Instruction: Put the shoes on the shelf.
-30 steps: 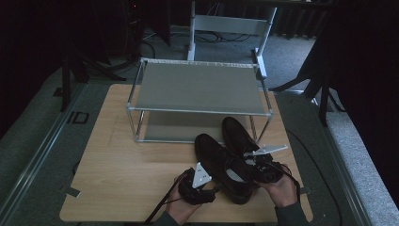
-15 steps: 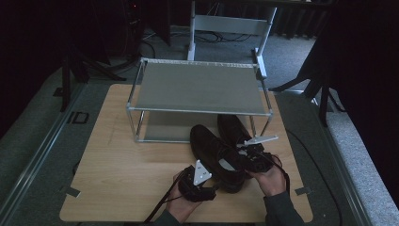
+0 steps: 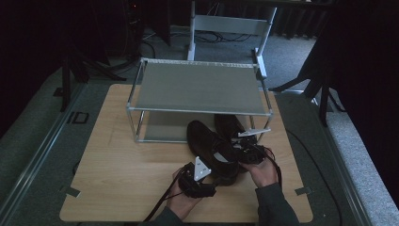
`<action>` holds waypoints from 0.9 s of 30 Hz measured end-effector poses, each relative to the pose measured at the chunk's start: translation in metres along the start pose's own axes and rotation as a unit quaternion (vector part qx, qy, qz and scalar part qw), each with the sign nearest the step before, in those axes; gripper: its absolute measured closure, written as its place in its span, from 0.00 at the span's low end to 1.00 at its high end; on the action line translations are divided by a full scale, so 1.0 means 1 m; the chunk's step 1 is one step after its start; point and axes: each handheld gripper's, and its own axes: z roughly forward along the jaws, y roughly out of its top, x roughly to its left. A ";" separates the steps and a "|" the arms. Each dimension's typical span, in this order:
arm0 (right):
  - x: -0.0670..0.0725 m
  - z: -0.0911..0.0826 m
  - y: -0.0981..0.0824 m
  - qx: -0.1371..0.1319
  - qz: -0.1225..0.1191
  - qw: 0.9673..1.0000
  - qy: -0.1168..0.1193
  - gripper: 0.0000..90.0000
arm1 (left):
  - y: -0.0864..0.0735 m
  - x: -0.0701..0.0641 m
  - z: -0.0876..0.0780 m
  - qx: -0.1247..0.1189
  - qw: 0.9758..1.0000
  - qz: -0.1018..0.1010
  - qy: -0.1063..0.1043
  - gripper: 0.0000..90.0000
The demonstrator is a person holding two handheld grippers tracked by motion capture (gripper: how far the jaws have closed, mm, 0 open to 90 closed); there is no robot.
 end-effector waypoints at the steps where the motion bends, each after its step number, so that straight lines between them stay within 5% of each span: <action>1: 0.000 0.000 0.000 0.000 0.000 1.000 0.000 0.90 | 0.000 0.000 0.000 0.000 1.000 0.000 0.000 0.33; 27: 0.004 0.023 0.029 -0.031 0.039 0.999 -0.019 0.90 | 0.009 0.019 0.022 0.009 0.999 -0.018 0.026 0.20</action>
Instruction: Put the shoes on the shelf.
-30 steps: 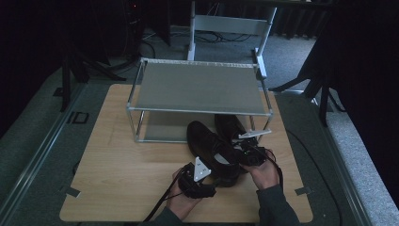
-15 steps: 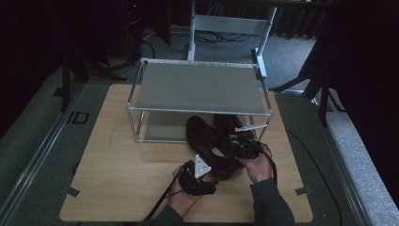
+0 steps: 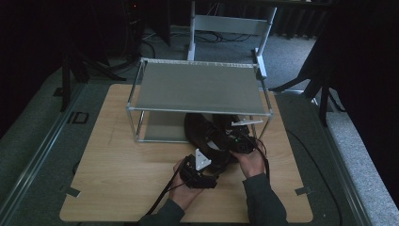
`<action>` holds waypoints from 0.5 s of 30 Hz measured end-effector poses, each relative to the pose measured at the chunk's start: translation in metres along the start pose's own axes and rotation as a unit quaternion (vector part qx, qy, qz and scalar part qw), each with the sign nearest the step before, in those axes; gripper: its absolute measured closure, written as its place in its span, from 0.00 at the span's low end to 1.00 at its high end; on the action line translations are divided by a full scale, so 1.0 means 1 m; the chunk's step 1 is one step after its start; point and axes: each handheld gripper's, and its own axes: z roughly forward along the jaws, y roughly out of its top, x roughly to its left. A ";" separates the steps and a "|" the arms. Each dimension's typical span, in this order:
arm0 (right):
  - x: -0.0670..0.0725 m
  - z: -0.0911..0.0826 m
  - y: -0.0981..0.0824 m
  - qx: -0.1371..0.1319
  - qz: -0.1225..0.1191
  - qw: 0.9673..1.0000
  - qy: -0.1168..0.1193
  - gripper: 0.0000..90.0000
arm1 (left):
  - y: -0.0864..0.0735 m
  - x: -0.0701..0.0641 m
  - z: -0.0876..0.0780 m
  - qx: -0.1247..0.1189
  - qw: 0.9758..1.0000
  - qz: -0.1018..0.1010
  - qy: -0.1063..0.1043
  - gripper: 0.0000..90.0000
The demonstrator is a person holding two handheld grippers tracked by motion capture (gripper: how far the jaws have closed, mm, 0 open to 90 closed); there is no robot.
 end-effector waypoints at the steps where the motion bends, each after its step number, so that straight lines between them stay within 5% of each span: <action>1: 0.001 0.001 0.000 0.001 0.000 1.000 -0.001 0.90 | 0.000 0.002 0.001 0.000 1.000 -0.003 0.001 0.20; 15: 0.005 0.005 0.004 0.001 -0.011 1.000 -0.023 0.90 | 0.002 0.011 0.010 0.007 1.000 -0.003 0.004 0.18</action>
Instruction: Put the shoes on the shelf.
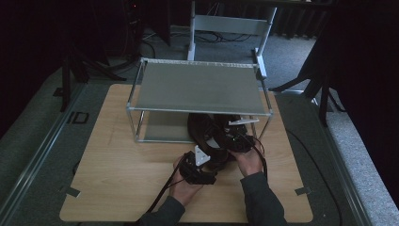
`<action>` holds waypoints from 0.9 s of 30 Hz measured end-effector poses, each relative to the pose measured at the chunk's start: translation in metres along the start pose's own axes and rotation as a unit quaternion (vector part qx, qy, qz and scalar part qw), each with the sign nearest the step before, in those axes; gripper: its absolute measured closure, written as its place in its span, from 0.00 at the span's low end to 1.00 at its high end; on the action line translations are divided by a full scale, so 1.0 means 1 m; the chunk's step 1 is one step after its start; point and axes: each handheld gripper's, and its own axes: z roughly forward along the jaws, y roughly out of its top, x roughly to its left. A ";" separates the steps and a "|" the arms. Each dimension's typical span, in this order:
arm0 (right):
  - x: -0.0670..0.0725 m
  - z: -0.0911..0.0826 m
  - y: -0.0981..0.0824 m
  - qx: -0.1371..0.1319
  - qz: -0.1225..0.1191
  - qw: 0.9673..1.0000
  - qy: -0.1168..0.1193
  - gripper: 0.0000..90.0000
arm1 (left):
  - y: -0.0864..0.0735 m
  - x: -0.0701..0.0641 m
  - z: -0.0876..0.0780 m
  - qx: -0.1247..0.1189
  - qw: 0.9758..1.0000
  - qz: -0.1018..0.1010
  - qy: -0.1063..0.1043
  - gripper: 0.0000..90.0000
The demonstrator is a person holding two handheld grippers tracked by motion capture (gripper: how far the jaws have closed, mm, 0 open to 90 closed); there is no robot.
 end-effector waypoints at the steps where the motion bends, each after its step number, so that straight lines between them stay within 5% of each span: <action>1: 0.000 0.000 0.001 0.000 -0.001 1.000 -0.001 0.90 | 0.000 0.000 0.000 0.000 1.000 0.001 0.001 0.18; 13: 0.002 0.007 0.005 -0.008 0.006 1.000 -0.008 0.90 | 0.003 0.008 0.007 0.012 1.000 -0.001 0.014 0.22; 27: -0.001 0.022 0.013 -0.057 0.024 0.998 -0.027 0.90 | 0.013 0.027 0.018 0.022 0.999 0.001 0.046 0.25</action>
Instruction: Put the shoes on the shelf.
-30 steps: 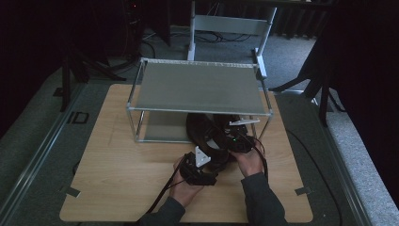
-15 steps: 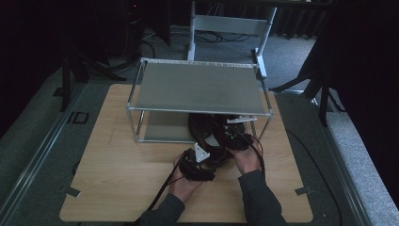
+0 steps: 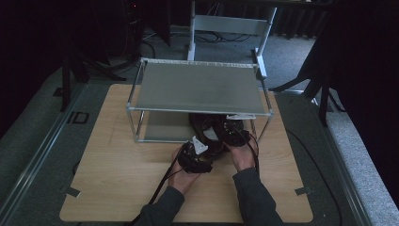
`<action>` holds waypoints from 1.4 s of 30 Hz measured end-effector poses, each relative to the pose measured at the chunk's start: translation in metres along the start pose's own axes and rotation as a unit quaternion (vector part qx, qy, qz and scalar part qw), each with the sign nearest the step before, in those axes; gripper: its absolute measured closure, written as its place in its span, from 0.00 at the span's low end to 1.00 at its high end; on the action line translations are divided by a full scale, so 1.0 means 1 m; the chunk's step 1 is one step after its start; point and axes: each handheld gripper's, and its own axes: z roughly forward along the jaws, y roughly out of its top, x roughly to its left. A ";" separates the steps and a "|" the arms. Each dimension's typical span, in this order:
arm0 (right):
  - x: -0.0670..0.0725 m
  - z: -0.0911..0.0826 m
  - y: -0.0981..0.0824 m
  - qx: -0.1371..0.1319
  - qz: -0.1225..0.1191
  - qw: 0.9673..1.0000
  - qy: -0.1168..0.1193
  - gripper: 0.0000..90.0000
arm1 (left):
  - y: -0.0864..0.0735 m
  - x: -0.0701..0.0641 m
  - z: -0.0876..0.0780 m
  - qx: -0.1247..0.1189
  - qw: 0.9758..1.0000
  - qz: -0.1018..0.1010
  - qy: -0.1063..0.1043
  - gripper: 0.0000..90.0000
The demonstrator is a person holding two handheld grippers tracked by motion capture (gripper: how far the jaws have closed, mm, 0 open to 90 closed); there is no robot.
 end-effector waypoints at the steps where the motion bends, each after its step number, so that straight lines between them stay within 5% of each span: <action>1: 0.000 0.001 0.000 -0.003 0.000 1.000 -0.002 0.90 | 0.000 0.001 0.001 0.000 1.000 -0.002 0.002 0.25; 15: -0.002 0.011 0.005 -0.039 0.009 0.999 -0.024 0.90 | 0.009 0.009 0.015 -0.003 1.000 -0.012 0.018 0.28; 42: 0.005 0.032 0.005 -0.113 0.029 0.992 -0.057 0.90 | 0.019 0.031 0.030 0.010 0.999 0.019 0.043 0.40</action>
